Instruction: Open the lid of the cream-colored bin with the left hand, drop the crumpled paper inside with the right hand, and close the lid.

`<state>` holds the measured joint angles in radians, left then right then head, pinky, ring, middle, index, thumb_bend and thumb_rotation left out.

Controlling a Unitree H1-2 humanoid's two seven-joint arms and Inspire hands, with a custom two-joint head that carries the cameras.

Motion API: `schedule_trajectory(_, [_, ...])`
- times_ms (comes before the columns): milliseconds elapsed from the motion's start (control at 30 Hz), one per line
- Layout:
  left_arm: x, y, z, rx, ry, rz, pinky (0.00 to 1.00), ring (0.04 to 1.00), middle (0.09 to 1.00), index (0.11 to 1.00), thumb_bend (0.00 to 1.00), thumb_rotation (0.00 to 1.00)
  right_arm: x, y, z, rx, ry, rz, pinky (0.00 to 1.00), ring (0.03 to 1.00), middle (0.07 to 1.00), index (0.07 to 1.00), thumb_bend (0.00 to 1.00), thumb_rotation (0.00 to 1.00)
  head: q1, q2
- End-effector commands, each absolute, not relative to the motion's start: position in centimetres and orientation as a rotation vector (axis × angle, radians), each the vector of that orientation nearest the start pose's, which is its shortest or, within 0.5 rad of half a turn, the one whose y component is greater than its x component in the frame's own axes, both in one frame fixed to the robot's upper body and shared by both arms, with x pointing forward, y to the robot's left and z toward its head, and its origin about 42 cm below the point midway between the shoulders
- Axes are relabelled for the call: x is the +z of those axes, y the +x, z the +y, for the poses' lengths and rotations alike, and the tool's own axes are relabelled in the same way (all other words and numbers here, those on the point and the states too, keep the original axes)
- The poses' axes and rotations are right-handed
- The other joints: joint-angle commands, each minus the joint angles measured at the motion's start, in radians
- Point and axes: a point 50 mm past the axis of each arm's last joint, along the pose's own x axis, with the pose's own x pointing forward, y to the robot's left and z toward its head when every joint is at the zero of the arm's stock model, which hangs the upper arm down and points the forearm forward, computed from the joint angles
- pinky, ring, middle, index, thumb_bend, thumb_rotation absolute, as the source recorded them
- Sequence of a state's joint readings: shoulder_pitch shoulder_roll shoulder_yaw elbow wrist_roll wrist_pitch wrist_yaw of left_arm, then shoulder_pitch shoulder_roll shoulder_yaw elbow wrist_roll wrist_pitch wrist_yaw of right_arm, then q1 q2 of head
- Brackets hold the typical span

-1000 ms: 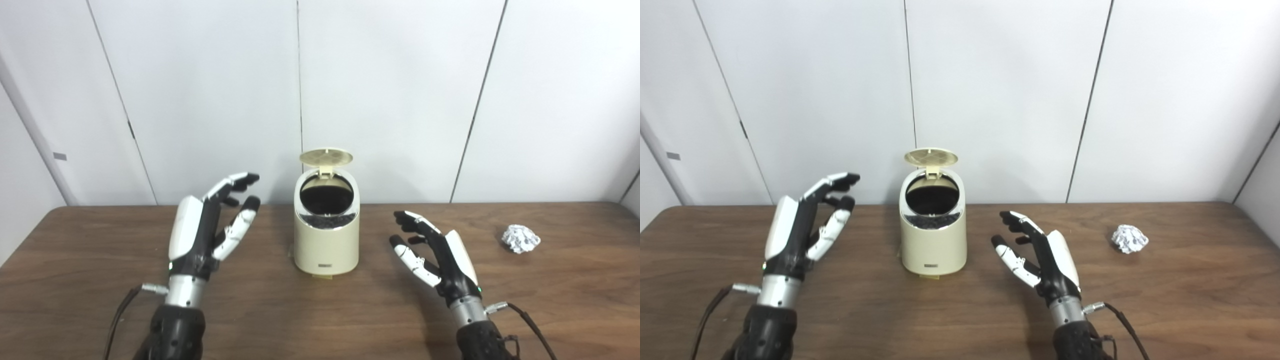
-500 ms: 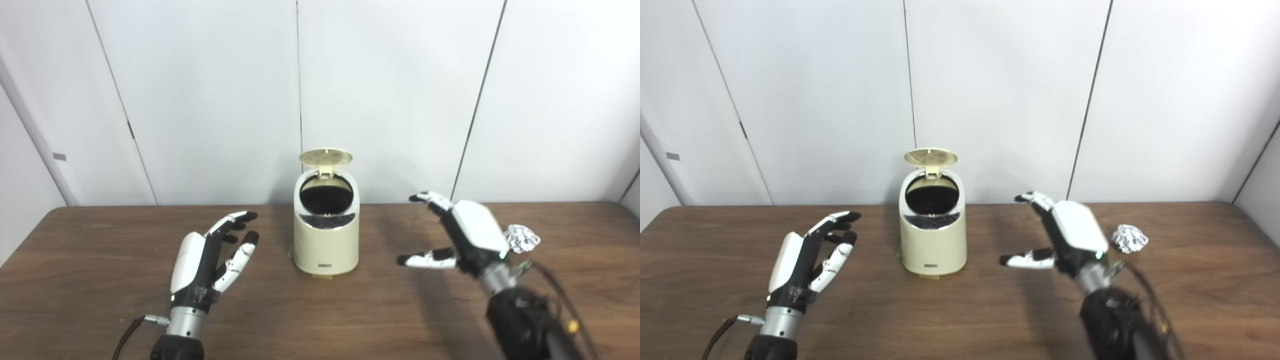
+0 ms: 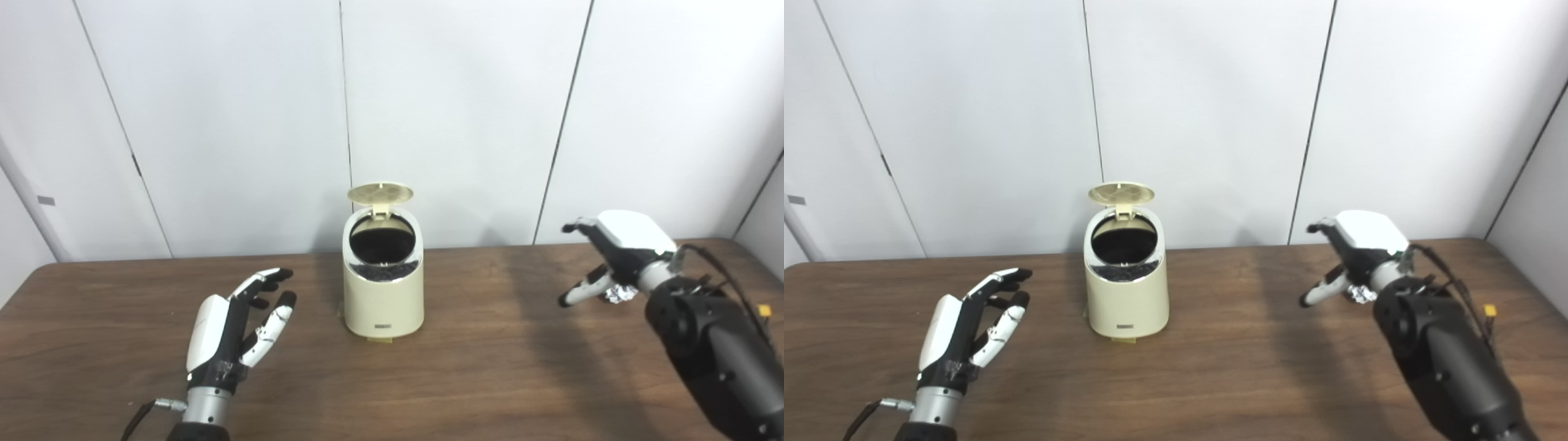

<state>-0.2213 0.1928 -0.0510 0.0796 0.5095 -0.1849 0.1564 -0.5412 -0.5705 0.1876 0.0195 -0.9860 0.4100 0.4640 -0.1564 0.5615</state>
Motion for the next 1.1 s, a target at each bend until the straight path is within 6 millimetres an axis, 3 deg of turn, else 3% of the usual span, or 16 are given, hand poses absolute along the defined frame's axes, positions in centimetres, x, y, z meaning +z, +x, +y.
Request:
schedule_trajectory(0, [17.7, 36.0, 24.7, 0.063, 0.668, -0.467, 0.64, 0.749, 0.773, 0.780, 0.47, 0.87, 31.1, 43.5, -34.4, -0.123, -1.521, 0.120, 0.61, 0.852, 0.914, 0.845, 0.99, 0.30, -0.010, 0.000])
schedule_trajectory(333, [17.5, 36.2, 25.1, 0.062, 0.670, -0.469, 0.64, 0.750, 0.773, 0.782, 0.48, 0.87, 30.1, 44.7, -37.7, -0.121, -1.521, 0.245, 0.62, 0.822, 0.902, 0.831, 0.99, 0.27, -0.037, -0.010])
schedule_trajectory(767, [17.4, 36.2, 25.3, 0.062, 0.678, -0.472, 0.65, 0.754, 0.780, 0.788, 0.49, 0.87, 28.4, 45.3, -38.9, -0.096, -1.484, 0.317, 0.72, 0.916, 0.903, 0.816, 0.97, 0.27, -0.042, -0.010])
schedule_trajectory(1067, [17.3, 36.2, 25.1, 0.061, 0.679, -0.465, 0.64, 0.750, 0.775, 0.783, 0.49, 0.85, 27.9, 45.3, -39.6, -0.042, -1.484, 0.260, 0.70, 0.866, 0.885, 0.809, 0.95, 0.21, -0.042, -0.007])
